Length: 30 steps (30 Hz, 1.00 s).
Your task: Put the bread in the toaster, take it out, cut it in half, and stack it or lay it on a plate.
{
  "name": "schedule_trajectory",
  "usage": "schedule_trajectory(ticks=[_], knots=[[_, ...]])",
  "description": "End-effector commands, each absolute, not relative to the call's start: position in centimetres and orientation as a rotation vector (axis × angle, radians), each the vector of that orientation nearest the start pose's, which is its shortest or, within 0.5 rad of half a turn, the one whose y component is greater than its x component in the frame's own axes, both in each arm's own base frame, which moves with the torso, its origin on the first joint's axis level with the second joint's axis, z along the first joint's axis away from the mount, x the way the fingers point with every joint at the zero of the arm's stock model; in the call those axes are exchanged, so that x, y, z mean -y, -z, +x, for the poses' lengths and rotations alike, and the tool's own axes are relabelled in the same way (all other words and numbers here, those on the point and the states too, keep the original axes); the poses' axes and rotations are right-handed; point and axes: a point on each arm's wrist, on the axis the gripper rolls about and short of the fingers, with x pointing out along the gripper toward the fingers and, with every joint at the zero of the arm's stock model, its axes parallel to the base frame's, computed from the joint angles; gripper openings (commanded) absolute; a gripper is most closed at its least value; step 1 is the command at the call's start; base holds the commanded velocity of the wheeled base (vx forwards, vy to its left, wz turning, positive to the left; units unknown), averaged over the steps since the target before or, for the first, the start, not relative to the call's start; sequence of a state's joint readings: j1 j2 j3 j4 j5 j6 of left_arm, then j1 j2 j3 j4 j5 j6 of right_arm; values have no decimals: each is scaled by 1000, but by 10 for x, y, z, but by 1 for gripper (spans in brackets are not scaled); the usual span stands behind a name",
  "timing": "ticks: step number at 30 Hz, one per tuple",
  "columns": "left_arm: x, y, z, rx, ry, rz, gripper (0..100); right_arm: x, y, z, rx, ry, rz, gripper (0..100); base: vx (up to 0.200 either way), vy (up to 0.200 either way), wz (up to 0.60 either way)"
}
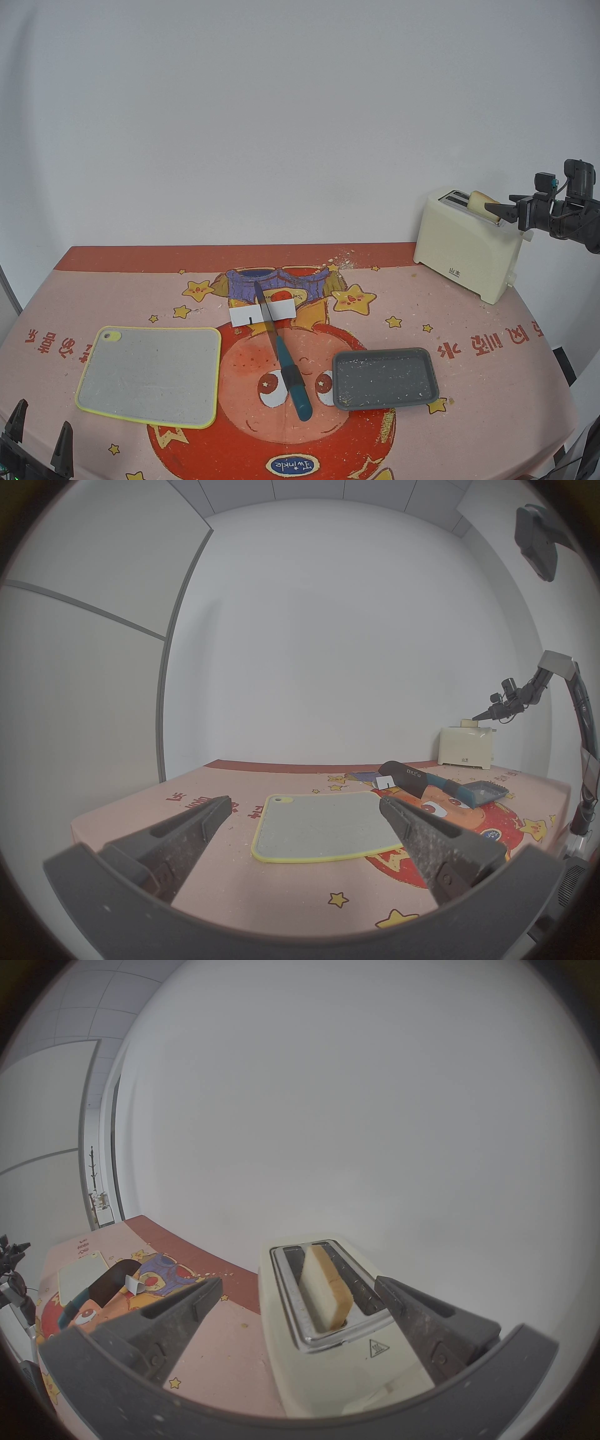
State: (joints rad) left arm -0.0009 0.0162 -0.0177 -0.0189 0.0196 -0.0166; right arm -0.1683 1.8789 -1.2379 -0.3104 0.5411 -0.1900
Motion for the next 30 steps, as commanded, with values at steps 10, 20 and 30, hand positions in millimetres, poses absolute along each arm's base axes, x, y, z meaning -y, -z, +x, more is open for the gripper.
schedule_trajectory(ticks=[10, 20, 30], knots=[[0, -78, -23, 20, -18, -17, 100, 51, -193, 393, -296, -400, -67, 100, 0, 0, 0], [0, -77, -23, 19, -18, -17, 100, 51, -191, 400, -301, -376, -72, 0, 0, 0, 0], [0, -78, -23, 20, -18, -17, 100, 52, -187, 401, -307, -364, -75, 0, 0, 0, 0]])
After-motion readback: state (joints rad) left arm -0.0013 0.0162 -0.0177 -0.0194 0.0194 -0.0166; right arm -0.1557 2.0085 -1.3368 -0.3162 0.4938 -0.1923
